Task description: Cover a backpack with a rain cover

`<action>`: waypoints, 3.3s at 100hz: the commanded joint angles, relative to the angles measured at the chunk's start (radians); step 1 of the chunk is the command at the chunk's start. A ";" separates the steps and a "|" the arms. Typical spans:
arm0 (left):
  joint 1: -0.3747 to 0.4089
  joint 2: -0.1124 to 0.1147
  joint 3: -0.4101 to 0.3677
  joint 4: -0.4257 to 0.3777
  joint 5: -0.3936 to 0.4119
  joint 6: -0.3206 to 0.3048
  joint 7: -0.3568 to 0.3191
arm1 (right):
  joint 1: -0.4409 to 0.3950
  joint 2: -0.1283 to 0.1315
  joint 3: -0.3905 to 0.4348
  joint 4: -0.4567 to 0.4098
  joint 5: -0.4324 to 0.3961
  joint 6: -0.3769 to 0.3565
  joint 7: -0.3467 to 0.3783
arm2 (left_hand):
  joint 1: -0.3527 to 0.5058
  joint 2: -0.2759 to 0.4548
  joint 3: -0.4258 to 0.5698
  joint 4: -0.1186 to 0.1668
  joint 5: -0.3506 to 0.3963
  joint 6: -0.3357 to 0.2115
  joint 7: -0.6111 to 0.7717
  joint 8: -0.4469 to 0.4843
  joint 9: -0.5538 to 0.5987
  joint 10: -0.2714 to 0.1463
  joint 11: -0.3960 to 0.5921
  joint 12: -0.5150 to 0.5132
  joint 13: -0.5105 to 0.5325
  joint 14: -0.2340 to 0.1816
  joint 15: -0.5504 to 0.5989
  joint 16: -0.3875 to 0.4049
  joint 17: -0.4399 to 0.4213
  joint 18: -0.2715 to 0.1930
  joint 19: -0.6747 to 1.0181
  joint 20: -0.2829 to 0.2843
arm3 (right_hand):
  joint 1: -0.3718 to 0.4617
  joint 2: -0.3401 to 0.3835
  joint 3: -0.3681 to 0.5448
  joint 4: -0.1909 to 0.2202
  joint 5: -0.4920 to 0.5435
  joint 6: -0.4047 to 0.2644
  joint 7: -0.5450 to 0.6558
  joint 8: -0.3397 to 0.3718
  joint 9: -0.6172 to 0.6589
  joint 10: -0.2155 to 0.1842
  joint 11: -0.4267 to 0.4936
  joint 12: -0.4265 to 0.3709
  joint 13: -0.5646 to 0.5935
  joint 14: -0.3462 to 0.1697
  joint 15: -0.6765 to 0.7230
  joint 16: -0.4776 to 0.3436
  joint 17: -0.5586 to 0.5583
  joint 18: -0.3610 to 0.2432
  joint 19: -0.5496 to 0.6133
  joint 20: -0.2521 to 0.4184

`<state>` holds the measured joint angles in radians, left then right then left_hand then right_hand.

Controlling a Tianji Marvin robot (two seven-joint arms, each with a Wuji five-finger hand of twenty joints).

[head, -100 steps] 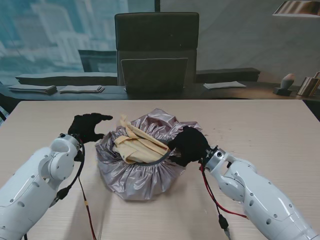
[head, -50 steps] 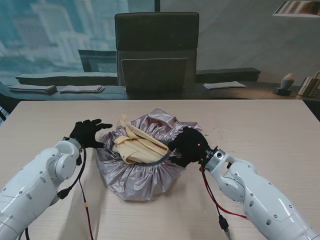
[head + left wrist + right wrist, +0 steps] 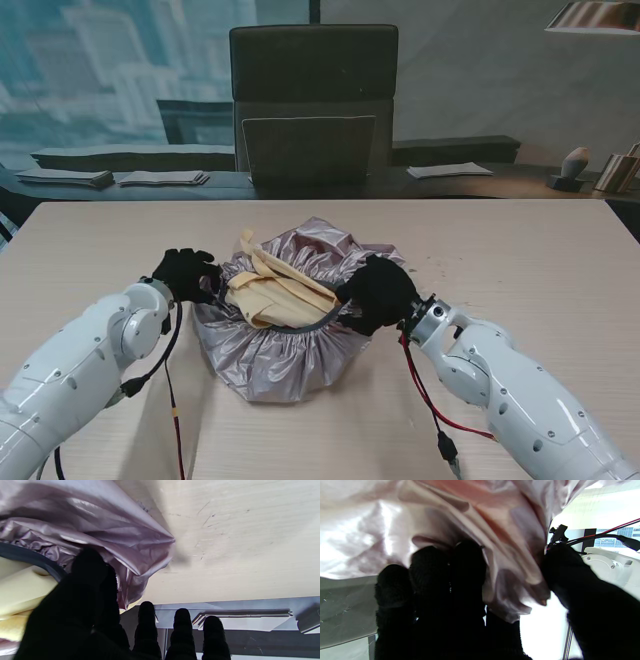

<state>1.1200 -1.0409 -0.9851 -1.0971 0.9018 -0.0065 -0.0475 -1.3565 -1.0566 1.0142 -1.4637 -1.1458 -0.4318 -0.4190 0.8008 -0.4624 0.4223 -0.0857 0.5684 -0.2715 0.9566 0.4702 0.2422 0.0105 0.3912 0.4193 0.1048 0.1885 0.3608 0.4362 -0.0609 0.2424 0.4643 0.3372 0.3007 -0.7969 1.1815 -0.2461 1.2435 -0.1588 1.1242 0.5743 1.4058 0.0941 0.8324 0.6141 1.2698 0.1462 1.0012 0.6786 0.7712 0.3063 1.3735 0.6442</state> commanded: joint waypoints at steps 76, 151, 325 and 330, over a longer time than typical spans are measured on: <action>-0.105 -0.020 0.116 0.121 -0.025 0.012 0.059 | -0.005 -0.003 0.002 0.000 0.009 0.001 0.024 | -0.150 -0.056 0.167 0.020 -0.422 0.186 -0.948 -0.275 -0.130 0.052 -0.345 0.035 -0.050 -0.021 -0.187 0.031 -0.015 0.002 -0.110 -0.008 | -0.004 0.032 -0.032 0.067 0.071 0.031 -0.004 0.088 0.040 0.057 0.000 0.002 0.033 0.018 -0.009 -0.010 -0.017 0.034 0.033 -0.007; -0.002 -0.017 -0.008 0.005 0.028 -0.021 0.103 | 0.000 -0.004 0.001 0.012 0.009 0.021 0.017 | 0.282 0.381 -0.449 0.003 0.025 0.062 0.134 0.302 0.160 -0.076 0.166 0.062 0.075 -0.039 0.141 0.046 -0.011 0.026 -0.114 0.003 | -0.002 0.028 -0.032 0.071 0.077 0.033 0.014 0.127 0.049 0.059 0.021 0.013 0.035 0.020 0.026 0.006 -0.002 0.042 0.043 -0.004; 0.397 0.023 -0.422 -0.644 -0.187 -0.176 -0.368 | -0.023 -0.100 0.039 0.047 0.302 0.096 -0.099 | -0.285 -0.141 0.069 -0.037 -0.413 0.259 -0.580 -0.228 -0.104 0.056 -0.291 -0.052 -0.033 -0.018 -0.159 -0.052 -0.026 0.024 -0.195 0.010 | 0.029 -0.012 -0.003 0.061 0.080 0.084 0.010 0.124 0.048 0.105 0.003 0.021 0.029 0.070 0.024 0.004 0.010 0.118 0.017 0.017; 0.381 0.021 -0.396 -0.634 -0.226 -0.196 -0.361 | -0.023 -0.100 0.037 0.046 0.303 0.097 -0.098 | -0.294 -0.148 0.077 -0.039 -0.415 0.239 -0.582 -0.230 -0.104 0.049 -0.302 -0.060 -0.036 -0.026 -0.184 -0.065 -0.026 0.021 -0.236 0.010 | 0.030 -0.013 -0.003 0.062 0.080 0.085 0.010 0.123 0.048 0.106 0.002 0.021 0.030 0.070 0.025 0.004 0.010 0.118 0.017 0.017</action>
<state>1.5242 -1.0075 -1.4168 -1.7294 0.6797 -0.1725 -0.3934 -1.3764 -1.1509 1.0574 -1.4087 -0.8425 -0.3375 -0.5305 0.5614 -0.5720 0.4841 -0.1006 0.1913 -0.0020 0.3836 0.2536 0.1735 0.0613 0.1139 0.3492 0.1030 0.1883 0.2205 0.3883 -0.0705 0.2731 0.3031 0.3259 0.3194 -0.8068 1.1722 -0.2158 1.2807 -0.0991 1.1264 0.7073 1.4061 0.1543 0.8449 0.6417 1.2698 0.2118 1.0269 0.6928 0.7736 0.3952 1.3878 0.6481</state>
